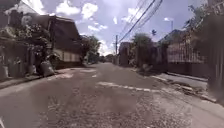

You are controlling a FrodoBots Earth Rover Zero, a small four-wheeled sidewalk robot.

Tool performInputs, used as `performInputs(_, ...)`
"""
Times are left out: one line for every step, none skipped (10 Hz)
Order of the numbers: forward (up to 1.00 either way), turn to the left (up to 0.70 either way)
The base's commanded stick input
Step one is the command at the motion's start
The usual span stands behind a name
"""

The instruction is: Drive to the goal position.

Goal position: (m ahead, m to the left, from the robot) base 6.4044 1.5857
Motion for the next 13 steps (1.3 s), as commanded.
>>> performInputs(0.7, 0.0)
performInputs(0.7, 0.0)
performInputs(0.7, 0.0)
performInputs(0.7, 0.0)
performInputs(0.7, 0.0)
performInputs(0.7, 0.0)
performInputs(0.7, 0.0)
performInputs(0.7, 0.0)
performInputs(0.7, 0.0)
performInputs(0.7, 0.0)
performInputs(0.7, 0.0)
performInputs(0.7, 0.0)
performInputs(0.7, 0.0)
